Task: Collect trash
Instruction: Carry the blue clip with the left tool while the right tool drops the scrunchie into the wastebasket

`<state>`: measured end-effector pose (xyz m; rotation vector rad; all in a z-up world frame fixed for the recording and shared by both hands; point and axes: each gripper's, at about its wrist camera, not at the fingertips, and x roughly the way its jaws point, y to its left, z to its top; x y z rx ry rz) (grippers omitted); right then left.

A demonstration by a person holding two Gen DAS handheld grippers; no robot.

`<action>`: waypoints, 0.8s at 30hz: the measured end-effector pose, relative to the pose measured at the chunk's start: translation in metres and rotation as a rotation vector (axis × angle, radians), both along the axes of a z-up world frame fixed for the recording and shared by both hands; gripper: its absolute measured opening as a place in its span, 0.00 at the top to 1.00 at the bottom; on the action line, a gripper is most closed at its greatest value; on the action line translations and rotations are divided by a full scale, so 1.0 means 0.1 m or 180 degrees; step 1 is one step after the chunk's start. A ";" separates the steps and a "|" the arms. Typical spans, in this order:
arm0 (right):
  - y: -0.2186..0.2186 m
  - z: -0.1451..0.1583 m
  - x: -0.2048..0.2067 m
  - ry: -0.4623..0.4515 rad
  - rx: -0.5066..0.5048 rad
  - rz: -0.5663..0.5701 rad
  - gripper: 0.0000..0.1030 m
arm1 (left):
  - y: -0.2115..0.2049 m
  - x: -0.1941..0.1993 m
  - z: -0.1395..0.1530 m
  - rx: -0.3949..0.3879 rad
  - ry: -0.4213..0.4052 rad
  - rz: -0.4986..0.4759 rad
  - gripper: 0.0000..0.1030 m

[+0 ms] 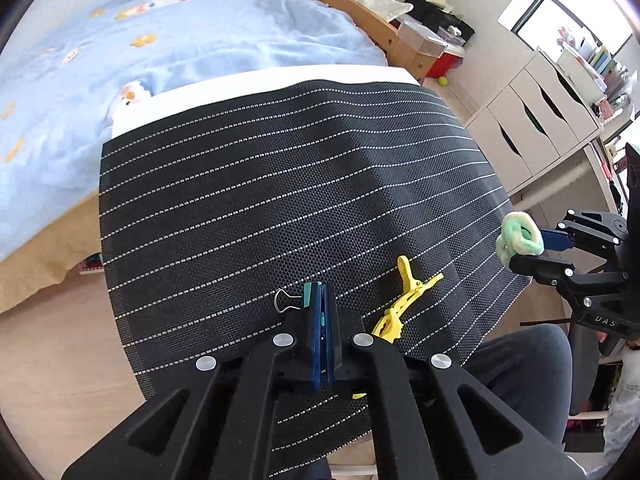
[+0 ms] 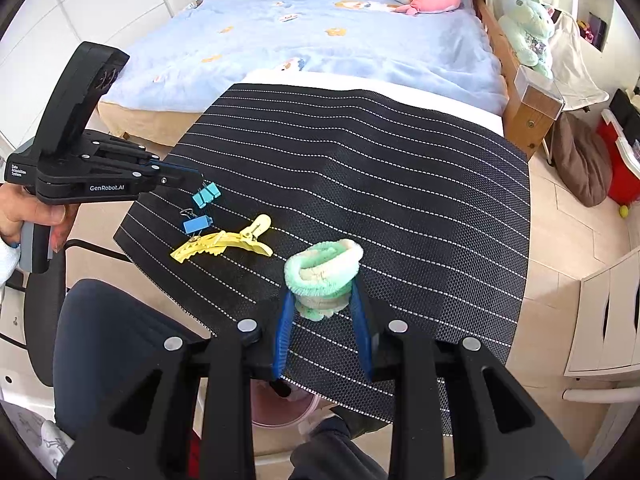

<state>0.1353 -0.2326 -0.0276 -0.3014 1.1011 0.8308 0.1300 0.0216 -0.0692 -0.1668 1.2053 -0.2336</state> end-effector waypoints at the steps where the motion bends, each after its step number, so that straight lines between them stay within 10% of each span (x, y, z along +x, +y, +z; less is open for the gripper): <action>1: 0.01 0.01 0.00 -0.0005 0.0007 0.0001 0.74 | 0.00 -0.01 0.02 0.0014 -0.0026 0.0001 1.00; 24: -0.12 0.70 -0.65 -0.0448 0.0342 0.0205 0.74 | -0.35 -0.99 0.88 0.0499 -0.1046 -0.0077 1.00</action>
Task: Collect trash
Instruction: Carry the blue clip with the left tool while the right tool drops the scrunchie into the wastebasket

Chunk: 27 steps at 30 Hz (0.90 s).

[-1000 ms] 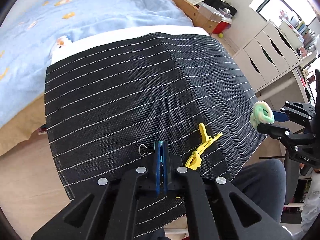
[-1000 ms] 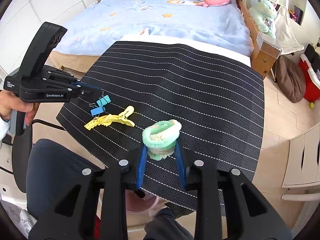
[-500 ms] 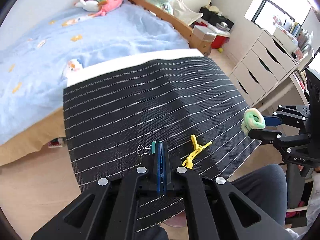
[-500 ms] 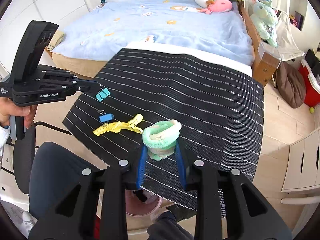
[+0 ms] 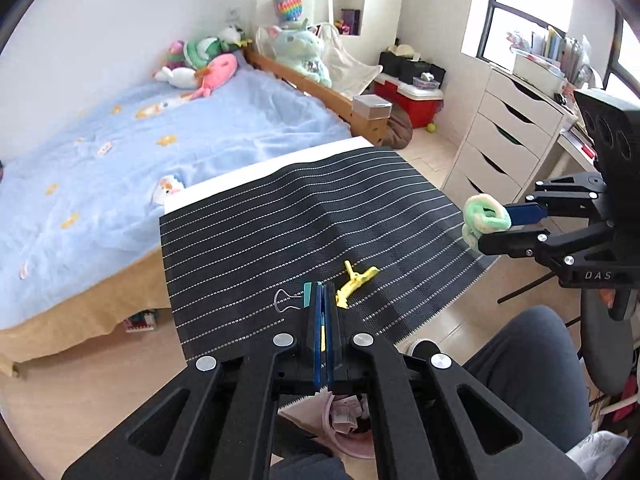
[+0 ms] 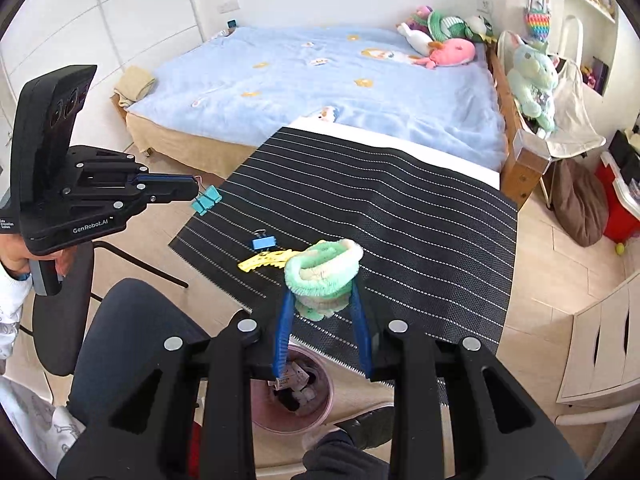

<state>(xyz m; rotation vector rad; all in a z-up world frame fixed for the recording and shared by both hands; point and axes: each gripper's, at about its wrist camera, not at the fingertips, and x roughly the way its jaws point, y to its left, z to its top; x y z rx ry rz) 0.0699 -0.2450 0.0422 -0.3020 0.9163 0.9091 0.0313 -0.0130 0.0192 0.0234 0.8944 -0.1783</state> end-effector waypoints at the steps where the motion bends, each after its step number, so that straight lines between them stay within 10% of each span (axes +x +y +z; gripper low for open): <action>1: -0.02 0.02 -0.05 -0.0021 0.0019 0.0011 0.74 | -0.02 -0.06 0.01 -0.0004 -0.0023 -0.0006 1.00; 27: -0.10 -0.28 -1.05 0.0242 0.0051 0.0361 0.71 | -0.33 -0.95 -0.10 -0.0197 -0.0105 -0.0067 0.99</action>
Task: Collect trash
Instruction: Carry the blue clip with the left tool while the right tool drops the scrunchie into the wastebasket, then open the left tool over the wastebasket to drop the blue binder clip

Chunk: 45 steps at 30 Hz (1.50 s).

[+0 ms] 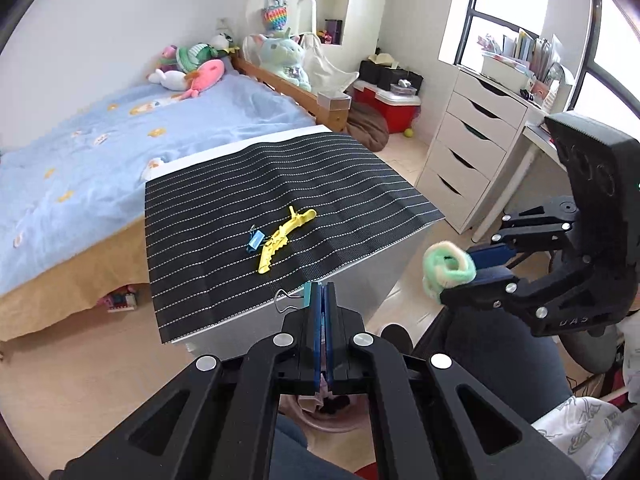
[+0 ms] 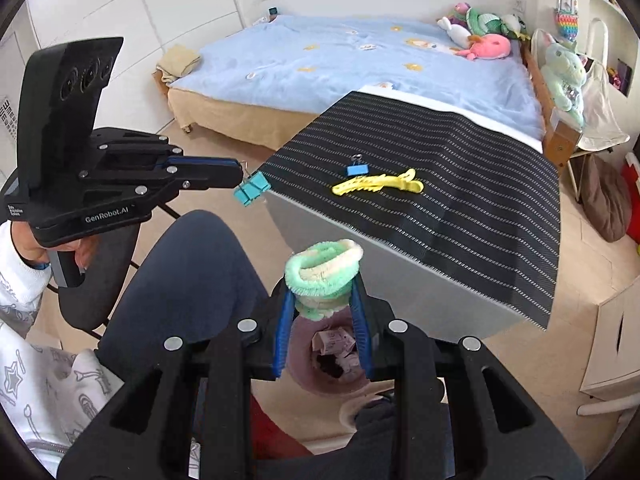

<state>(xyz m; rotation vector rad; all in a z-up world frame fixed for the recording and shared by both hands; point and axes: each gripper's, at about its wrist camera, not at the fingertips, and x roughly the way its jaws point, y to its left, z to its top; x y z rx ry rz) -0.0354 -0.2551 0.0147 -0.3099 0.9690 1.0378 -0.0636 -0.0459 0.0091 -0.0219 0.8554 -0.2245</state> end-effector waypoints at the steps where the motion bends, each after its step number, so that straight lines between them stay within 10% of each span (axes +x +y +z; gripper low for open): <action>1: 0.02 -0.02 0.00 0.0015 -0.0016 0.0018 0.64 | 0.00 0.00 0.01 0.0001 -0.0001 0.0003 0.99; 4: 0.01 -0.04 0.02 0.0005 0.0016 -0.0020 0.19 | 0.01 -0.01 0.00 -0.0009 0.0003 0.0013 1.00; 8: -0.01 -0.06 0.04 -0.0009 -0.0004 -0.0114 0.09 | 0.00 -0.01 -0.03 -0.0026 0.0029 0.0002 1.00; 45: -0.41 0.07 0.22 -0.0069 0.0127 -0.0622 0.04 | -0.31 0.00 -0.17 -0.0022 0.0192 -0.0320 0.90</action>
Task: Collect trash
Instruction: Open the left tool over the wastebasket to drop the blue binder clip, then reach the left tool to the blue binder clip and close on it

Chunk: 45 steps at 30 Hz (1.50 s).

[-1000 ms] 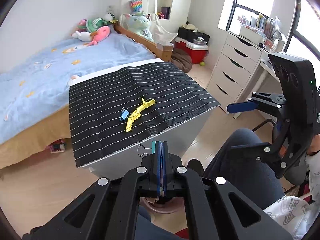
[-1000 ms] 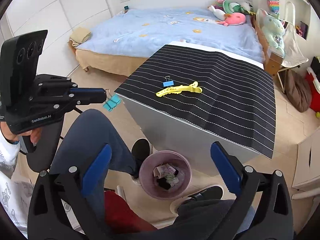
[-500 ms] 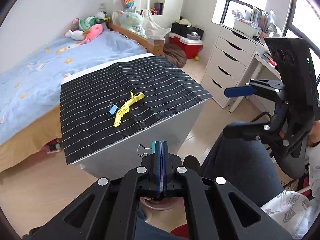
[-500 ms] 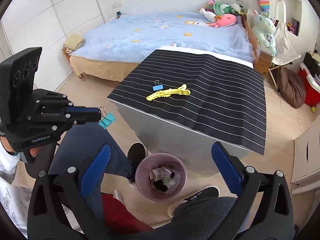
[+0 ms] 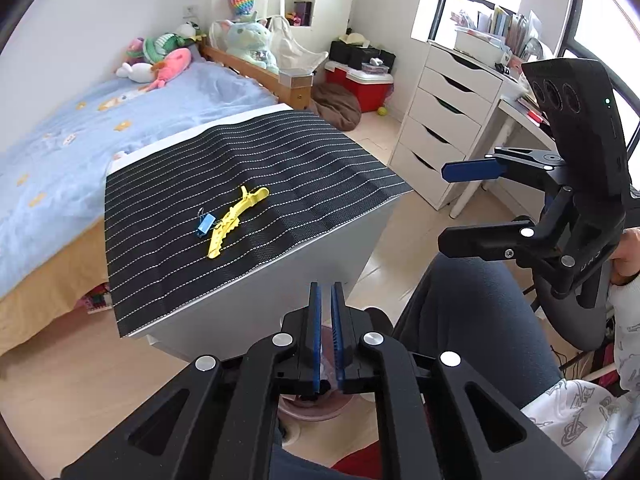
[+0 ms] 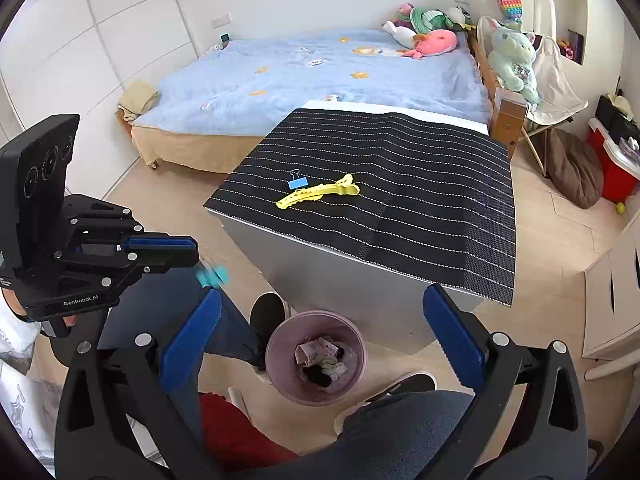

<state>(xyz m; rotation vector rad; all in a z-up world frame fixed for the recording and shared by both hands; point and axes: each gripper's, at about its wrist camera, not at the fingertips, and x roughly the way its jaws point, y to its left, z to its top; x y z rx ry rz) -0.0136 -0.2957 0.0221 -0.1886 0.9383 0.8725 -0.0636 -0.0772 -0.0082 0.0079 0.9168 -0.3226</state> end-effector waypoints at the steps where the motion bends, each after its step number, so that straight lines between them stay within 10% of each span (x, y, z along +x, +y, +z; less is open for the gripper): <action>1: 0.00 0.00 0.00 0.0004 0.0004 0.0001 0.04 | 0.00 0.00 -0.01 0.0000 0.0009 0.0004 0.81; 2: 0.00 0.00 0.01 0.0008 0.0008 0.0002 0.04 | 0.01 0.01 -0.02 -0.0014 0.0017 0.0015 0.71; 4: 0.00 0.00 0.02 0.0012 0.0015 0.0005 0.04 | 0.04 0.00 -0.02 -0.0050 -0.0016 0.0053 0.21; 6: 0.00 -0.01 0.02 0.0019 0.0014 0.0006 0.04 | 0.07 -0.01 -0.01 -0.0079 -0.0091 0.0109 0.08; 45: 0.28 0.08 0.50 -0.0074 -0.0047 0.0017 0.03 | 0.66 0.75 0.03 0.0210 -0.0177 0.0457 0.07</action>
